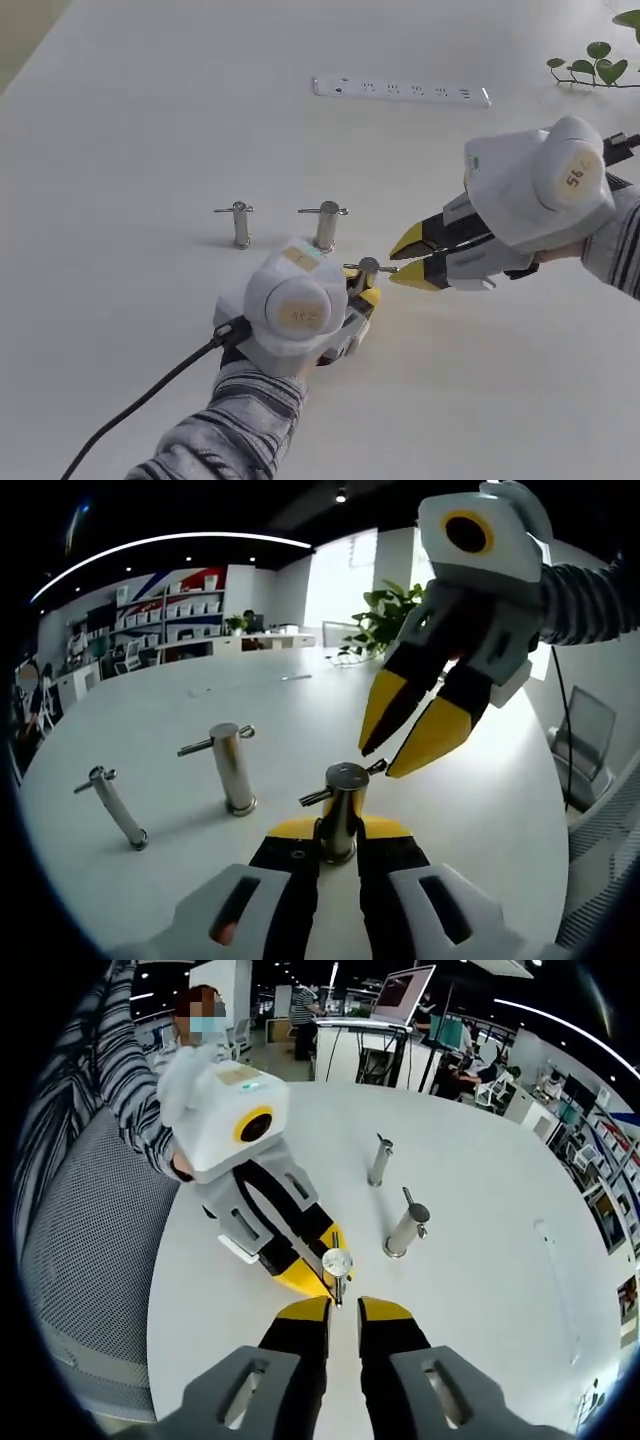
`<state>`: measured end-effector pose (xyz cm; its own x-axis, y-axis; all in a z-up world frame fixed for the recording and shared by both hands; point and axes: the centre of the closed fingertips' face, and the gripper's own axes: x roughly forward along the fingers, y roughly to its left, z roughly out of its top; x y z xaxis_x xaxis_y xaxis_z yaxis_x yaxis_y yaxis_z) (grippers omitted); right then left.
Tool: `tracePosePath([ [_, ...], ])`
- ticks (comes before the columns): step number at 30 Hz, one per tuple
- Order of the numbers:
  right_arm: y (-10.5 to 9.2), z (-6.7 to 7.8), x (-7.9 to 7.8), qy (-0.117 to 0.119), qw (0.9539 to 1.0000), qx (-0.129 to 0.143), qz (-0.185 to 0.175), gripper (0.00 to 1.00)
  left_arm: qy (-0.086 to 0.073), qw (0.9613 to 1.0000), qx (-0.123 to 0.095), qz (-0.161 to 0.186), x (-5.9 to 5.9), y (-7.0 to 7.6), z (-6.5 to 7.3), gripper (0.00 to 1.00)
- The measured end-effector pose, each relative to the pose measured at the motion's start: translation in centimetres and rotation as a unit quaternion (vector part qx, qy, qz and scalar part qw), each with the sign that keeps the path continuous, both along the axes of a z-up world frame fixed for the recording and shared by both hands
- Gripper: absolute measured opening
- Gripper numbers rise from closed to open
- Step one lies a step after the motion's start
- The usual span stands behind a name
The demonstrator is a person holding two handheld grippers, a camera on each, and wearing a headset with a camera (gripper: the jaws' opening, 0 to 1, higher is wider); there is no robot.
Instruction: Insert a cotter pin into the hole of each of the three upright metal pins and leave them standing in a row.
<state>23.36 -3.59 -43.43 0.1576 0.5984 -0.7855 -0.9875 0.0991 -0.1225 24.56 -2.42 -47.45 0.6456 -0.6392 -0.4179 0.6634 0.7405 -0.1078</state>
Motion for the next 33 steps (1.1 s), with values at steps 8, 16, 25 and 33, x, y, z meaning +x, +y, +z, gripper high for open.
tracePosePath([
  [8, -0.1, -0.3, 0.1, -0.002, 1.0, 0.001, 0.004, 0.0, 0.004, 1.0, -0.004, 0.003, 0.0, 0.0, -0.1, 0.1],
  [16, 0.8, -0.1, -0.1, -0.013, 0.9998, 0.001, 0.014, 0.0, 0.013, 0.9998, -0.015, 0.01, 0.1, 0.0, -0.2, 0.11],
  [25, 1.1, -0.1, -0.1, -0.017, 0.9997, -0.003, 0.018, 0.0, 0.014, 0.9997, -0.014, 0.012, 0.1, 0.0, -0.3, 0.11],
  [33, 1.1, 0.0, -0.2, -0.016, 0.9998, 0.0, 0.015, 0.0, 0.018, 0.9997, -0.015, 0.01, 0.1, -0.1, -0.4, 0.11],
])
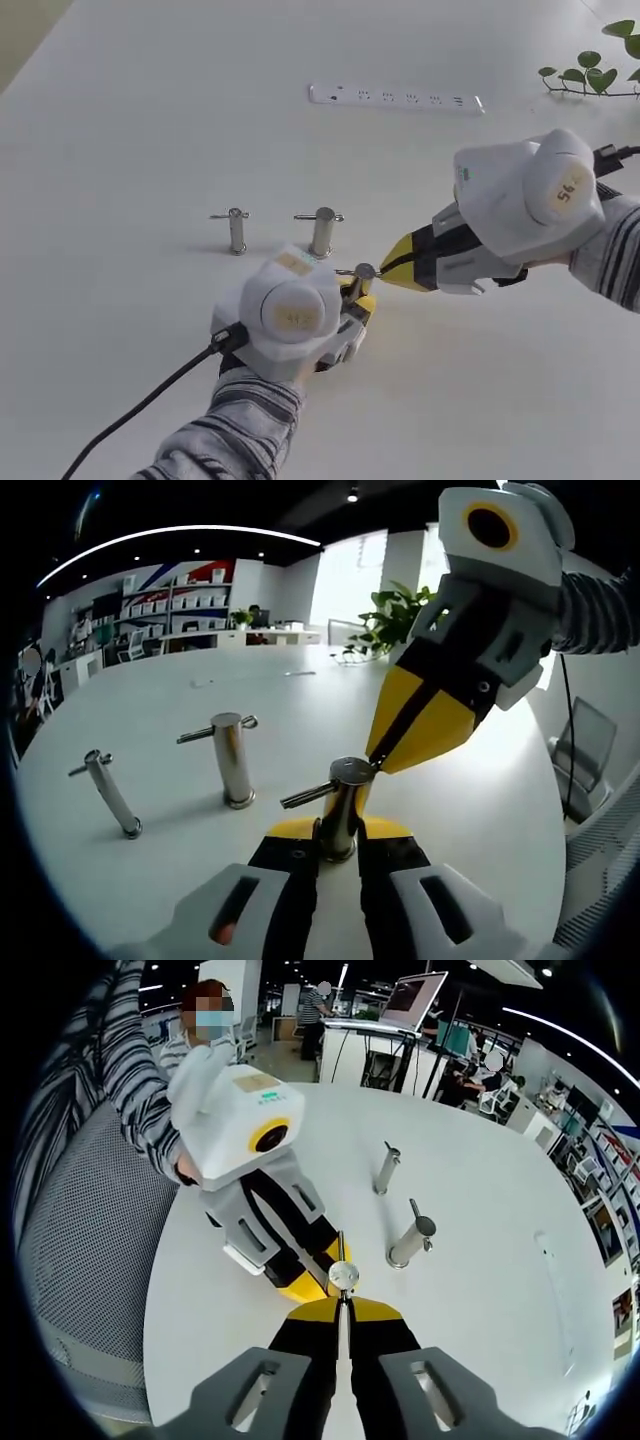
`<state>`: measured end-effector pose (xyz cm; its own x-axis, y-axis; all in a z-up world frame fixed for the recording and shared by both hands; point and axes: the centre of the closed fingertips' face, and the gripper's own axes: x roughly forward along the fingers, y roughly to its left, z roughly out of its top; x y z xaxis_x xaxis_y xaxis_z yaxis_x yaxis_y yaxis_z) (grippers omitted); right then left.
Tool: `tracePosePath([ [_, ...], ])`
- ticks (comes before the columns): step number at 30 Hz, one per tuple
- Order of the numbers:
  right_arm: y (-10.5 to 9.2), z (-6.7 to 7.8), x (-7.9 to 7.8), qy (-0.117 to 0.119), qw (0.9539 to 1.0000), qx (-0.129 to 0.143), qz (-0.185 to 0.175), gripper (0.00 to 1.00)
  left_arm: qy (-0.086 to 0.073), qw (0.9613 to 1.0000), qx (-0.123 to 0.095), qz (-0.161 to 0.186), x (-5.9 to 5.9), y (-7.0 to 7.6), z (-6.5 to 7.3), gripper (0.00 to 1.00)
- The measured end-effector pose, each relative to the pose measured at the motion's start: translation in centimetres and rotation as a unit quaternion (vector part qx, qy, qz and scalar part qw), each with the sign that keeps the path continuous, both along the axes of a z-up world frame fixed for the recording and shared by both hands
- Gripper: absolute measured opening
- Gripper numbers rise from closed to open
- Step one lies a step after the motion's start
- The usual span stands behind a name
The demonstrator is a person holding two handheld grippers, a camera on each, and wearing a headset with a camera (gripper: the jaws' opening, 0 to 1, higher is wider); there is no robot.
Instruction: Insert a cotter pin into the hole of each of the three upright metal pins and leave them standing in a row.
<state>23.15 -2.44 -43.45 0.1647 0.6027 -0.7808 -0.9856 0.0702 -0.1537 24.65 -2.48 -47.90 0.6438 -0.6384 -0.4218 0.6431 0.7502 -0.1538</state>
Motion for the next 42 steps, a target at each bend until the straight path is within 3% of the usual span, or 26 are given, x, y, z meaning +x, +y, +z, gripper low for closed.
tracePosePath([
  [11, 0.0, -0.2, 0.0, -0.001, 1.0, 0.001, -0.007, 0.0, 0.001, 0.9999, 0.012, 0.0, 0.0, 0.0, -0.2, 0.12],
  [16, 0.0, -0.5, 0.4, -0.008, 0.9999, -0.001, -0.014, 0.0, 0.002, 0.9995, 0.031, -0.005, -0.3, 0.6, -0.4, 0.22],
  [20, 0.0, -0.3, 0.6, -0.005, 0.9997, 0.005, -0.023, 0.06, 0.001, 0.9993, 0.036, -0.008, -0.2, 1.7, 0.4, 0.25],
  [26, 0.4, 0.2, 0.6, 0.015, 0.9984, 0.028, -0.047, 0.13, 0.004, 0.9996, 0.026, -0.014, -0.8, 3.0, 1.9, 0.34],
  [29, 0.6, 0.2, 0.6, 0.026, 0.9977, 0.035, -0.053, 0.15, 0.023, 0.9995, 0.003, -0.022, -1.7, 3.2, 2.6, 0.34],
  [37, 1.5, -0.5, 0.7, 0.051, 0.9945, 0.054, -0.074, 0.18, -0.002, 0.9999, -0.008, -0.011, -2.1, 4.9, 5.2, 0.45],
  [42, 2.2, -1.0, 0.5, 0.06, 0.9934, 0.058, -0.079, 0.18, -0.021, 0.9997, 0.011, -0.008, -2.1, 5.9, 6.1, 0.5],
])
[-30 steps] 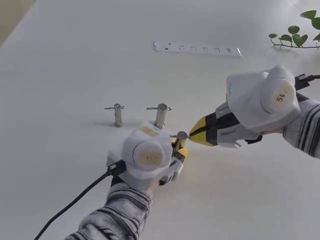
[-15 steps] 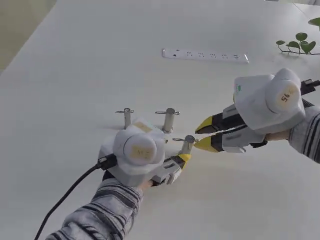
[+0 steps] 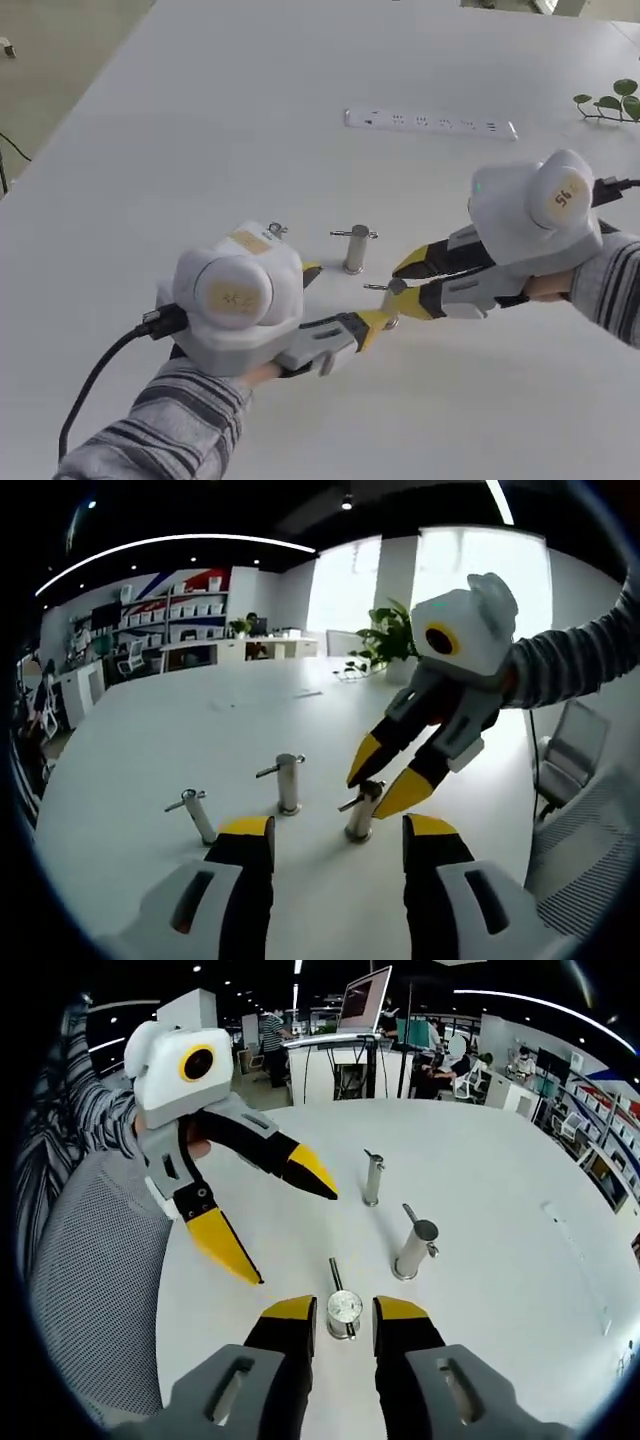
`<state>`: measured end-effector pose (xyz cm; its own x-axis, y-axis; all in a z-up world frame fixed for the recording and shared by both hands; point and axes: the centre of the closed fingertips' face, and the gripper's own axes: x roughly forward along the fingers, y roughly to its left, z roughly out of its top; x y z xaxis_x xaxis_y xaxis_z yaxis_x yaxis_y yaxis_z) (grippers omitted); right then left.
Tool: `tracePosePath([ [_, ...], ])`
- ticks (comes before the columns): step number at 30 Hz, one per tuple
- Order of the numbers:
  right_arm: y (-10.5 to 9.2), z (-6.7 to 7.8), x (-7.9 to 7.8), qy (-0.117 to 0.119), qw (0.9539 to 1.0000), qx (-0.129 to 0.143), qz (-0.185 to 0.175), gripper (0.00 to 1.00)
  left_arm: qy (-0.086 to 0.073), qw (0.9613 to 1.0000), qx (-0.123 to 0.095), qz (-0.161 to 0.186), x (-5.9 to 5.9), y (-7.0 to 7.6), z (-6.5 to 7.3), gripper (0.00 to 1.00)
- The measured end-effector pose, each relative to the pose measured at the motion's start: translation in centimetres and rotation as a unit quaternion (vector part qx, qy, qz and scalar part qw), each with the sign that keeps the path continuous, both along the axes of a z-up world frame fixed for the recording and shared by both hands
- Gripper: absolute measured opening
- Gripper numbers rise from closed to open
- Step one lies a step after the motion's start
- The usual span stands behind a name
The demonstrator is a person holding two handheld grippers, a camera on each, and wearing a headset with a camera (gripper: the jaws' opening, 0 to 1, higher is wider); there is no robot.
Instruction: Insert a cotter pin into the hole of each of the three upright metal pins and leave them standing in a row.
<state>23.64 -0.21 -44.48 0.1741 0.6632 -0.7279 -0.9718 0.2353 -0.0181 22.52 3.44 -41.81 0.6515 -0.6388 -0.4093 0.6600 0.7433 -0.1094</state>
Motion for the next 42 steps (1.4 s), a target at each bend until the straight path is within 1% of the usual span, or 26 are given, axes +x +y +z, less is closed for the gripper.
tracePosePath([
  [2, 0.3, -0.3, 0.0, 0.004, 1.0, 0.003, -0.003, 0.18, -0.003, 1.0, 0.007, 0.002, -0.1, 0.4, 0.1, 0.53],
  [4, 0.5, -0.6, -0.1, 0.006, 1.0, 0.002, -0.004, 0.17, -0.004, 1.0, 0.005, 0.005, -0.1, 0.8, 0.3, 0.54],
  [6, 0.4, -1.0, -0.1, 0.003, 1.0, -0.006, -0.001, 0.16, -0.005, 0.9999, 0.006, 0.008, -0.1, 1.1, 0.5, 0.56],
  [7, 0.1, -1.2, 0.1, 0.003, 1.0, -0.007, -0.001, 0.15, -0.003, 0.9999, 0.004, 0.013, -0.1, 1.4, 0.6, 0.58],
  [8, 0.0, -1.3, 0.2, 0.005, 1.0, -0.007, -0.002, 0.14, 0.013, 0.9995, -0.016, 0.022, -0.3, 1.6, 0.7, 0.58],
  [9, 0.0, -1.3, 0.1, 0.006, 1.0, -0.007, -0.003, 0.12, 0.018, 0.9993, -0.025, 0.022, -0.4, 1.7, 0.8, 0.59],
  [11, 0.1, -1.3, 0.2, 0.0, 1.0, -0.005, -0.004, 0.1, 0.016, 0.9992, -0.023, 0.029, -0.3, 2.4, 1.0, 0.61],
  [12, 0.1, -1.3, 0.2, 0.007, 0.9999, -0.001, -0.008, 0.09, 0.012, 0.9992, -0.019, 0.033, -0.2, 2.8, 1.1, 0.63],
  [13, 0.2, -1.2, 0.1, 0.009, 0.9999, 0.001, -0.012, 0.09, 0.012, 0.9992, -0.017, 0.036, -0.2, 3.1, 1.1, 0.64],
  [15, 0.2, -1.2, 0.0, 0.007, 0.9999, 0.004, -0.008, 0.09, 0.009, 0.999, -0.01, 0.043, -0.1, 3.7, 1.1, 0.65],
  [16, 0.3, -1.1, 0.0, 0.006, 0.9999, 0.005, -0.007, 0.09, 0.007, 0.9989, 0.0, 0.046, -0.2, 4.2, 1.0, 0.66],
  [18, 0.3, -1.1, -0.1, 0.005, 1.0, 0.007, -0.005, 0.09, 0.003, 0.9988, 0.012, 0.048, -0.2, 4.7, 0.9, 0.67],
  [19, 0.3, -1.1, -0.1, 0.002, 1.0, 0.007, 0.0, 0.09, -0.001, 0.9986, 0.017, 0.051, -0.2, 5.1, 0.8, 0.67],
  [20, 0.4, -1.1, -0.1, 0.003, 1.0, 0.008, 0.0, 0.09, 0.001, 0.9984, 0.019, 0.054, -0.1, 5.3, 0.8, 0.67],
  [22, 0.3, -1.0, -0.1, 0.006, 1.0, 0.008, -0.001, 0.09, 0.004, 0.998, 0.02, 0.06, 0.0, 5.9, 0.8, 0.7],
  [24, 0.2, -1.0, 0.0, 0.002, 1.0, 0.002, 0.002, 0.09, -0.002, 0.9976, 0.02, 0.067, 0.1, 6.4, 1.0, 0.74],
  [25, 0.1, -1.0, 0.0, 0.001, 1.0, 0.001, 0.002, 0.09, -0.008, 0.9974, 0.023, 0.068, 0.2, 6.8, 1.1, 0.74],
  [27, -0.2, -0.9, 0.2, 0.002, 1.0, 0.0, 0.001, 0.09, -0.013, 0.9971, 0.029, 0.069, 0.3, 7.2, 1.2, 0.76],
  [29, -0.6, -0.9, 0.3, 0.01, 1.0, 0.0, -0.002, 0.09, -0.015, 0.9969, 0.034, 0.07, 0.3, 7.6, 1.2, 0.78],
  [33, -1.3, -0.7, 0.8, 0.004, 1.0, -0.006, 0.001, 0.09, -0.012, 0.9965, 0.036, 0.074, 0.5, 8.2, 1.0, 0.82],
  [36, -1.7, -0.6, 1.2, 0.001, 0.9999, -0.011, 0.002, 0.09, -0.011, 0.9969, 0.023, 0.074, 0.6, 8.3, 1.1, 0.86],
  [42, -2.9, -0.3, 2.6, -0.003, 0.9998, -0.021, -0.002, 0.09, -0.011, 0.9968, 0.013, 0.078, 1.1, 8.3, 1.2, 0.89],
])
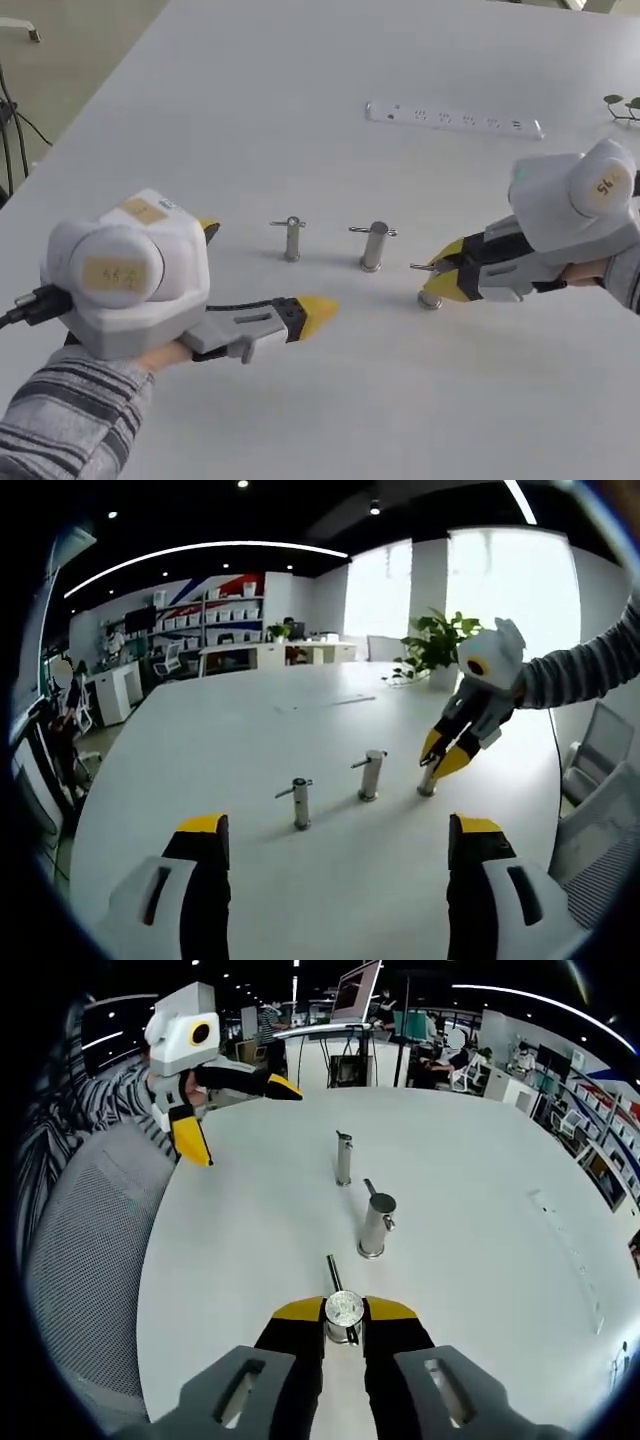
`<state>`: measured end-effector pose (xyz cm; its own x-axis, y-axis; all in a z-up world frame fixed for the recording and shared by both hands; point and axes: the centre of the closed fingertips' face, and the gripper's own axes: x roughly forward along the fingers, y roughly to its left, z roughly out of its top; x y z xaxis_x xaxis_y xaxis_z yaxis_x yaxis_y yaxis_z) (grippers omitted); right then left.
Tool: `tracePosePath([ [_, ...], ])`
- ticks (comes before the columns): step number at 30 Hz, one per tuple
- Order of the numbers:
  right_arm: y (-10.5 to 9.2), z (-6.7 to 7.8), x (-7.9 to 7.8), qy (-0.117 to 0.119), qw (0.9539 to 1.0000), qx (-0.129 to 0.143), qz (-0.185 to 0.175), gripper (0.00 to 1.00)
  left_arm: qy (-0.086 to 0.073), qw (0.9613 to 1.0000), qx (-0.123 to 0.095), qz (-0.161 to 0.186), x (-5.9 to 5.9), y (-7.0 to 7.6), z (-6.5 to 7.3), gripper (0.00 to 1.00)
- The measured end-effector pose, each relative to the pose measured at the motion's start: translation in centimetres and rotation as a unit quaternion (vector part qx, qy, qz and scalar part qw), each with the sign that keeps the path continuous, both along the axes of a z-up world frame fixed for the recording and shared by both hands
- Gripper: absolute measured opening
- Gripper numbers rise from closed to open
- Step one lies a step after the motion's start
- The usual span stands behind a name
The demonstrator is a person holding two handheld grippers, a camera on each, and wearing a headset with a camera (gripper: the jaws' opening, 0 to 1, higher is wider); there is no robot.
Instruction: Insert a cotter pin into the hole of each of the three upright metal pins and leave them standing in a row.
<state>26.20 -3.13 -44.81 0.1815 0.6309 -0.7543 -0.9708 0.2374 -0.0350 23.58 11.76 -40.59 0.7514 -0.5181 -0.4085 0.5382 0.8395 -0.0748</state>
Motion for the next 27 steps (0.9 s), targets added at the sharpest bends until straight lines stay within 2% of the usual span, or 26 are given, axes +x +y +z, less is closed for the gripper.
tracePosePath([
  [2, -0.4, 0.0, 0.5, -0.002, 1.0, -0.004, -0.002, 0.09, 0.002, 1.0, -0.001, -0.001, 0.2, -0.2, -0.1, 0.9],
  [5, -0.8, 0.1, 1.1, -0.004, 1.0, -0.007, -0.004, 0.09, 0.002, 0.9999, 0.011, -0.002, 0.4, -0.3, -0.5, 0.92],
  [12, -1.5, -0.2, 2.6, -0.005, 0.9999, -0.014, -0.007, 0.09, 0.006, 1.0, 0.007, 0.001, 0.7, -0.4, -0.7, 0.97],
  [23, -1.8, -0.6, 3.8, -0.003, 0.9997, -0.023, -0.003, 0.09, 0.008, 0.9999, -0.001, 0.006, 0.9, -0.2, -0.9, 0.99],
  [27, -1.9, -0.7, 4.1, -0.003, 0.9997, -0.026, 0.0, 0.09, 0.012, 0.9999, 0.007, 0.005, 0.8, -0.2, -1.3, 0.99],
])
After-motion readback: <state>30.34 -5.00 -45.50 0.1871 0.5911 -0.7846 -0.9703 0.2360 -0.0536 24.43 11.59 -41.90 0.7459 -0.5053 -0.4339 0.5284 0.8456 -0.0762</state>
